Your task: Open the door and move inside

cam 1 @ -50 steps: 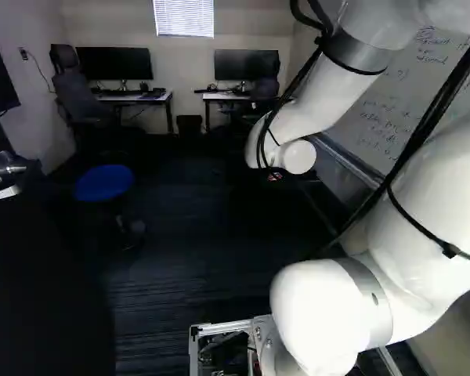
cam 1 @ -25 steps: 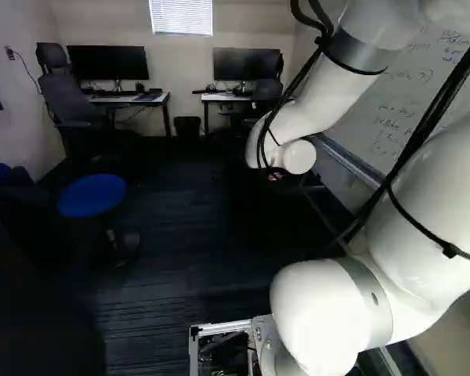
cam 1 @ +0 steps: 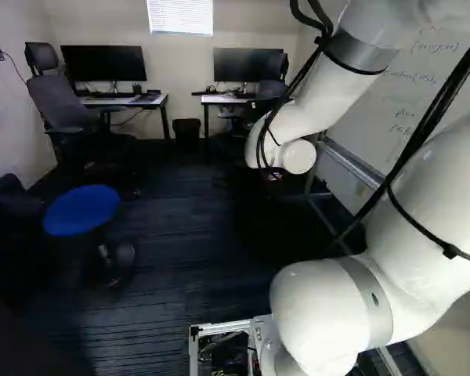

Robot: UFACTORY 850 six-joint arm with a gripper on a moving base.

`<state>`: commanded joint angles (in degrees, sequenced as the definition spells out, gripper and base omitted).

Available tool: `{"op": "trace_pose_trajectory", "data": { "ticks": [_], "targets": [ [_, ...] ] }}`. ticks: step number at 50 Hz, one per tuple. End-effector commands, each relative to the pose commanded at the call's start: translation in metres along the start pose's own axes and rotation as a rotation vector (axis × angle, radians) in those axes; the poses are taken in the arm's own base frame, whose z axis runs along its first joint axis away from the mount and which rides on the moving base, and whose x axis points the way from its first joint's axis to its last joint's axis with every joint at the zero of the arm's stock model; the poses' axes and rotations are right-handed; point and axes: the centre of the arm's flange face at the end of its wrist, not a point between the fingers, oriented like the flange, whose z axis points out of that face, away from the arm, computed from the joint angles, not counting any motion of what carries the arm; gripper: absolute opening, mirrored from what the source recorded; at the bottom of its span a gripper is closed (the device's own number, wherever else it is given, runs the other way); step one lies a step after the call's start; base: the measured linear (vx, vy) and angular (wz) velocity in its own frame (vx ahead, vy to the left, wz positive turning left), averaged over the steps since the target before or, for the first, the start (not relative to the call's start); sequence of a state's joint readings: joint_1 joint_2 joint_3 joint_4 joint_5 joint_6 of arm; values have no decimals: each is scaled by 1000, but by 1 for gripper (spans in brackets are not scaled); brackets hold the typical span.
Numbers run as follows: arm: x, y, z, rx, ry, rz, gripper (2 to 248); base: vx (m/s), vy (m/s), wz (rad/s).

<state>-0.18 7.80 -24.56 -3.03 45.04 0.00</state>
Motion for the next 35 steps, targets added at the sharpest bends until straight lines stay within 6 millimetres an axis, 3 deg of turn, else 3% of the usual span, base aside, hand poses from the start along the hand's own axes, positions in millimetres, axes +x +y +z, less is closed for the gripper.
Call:
{"op": "trace_pose_trajectory", "data": {
  "ticks": [35],
  "targets": [
    [0,0,0,0,0,0,247,209,2,-4]
  ]
}}
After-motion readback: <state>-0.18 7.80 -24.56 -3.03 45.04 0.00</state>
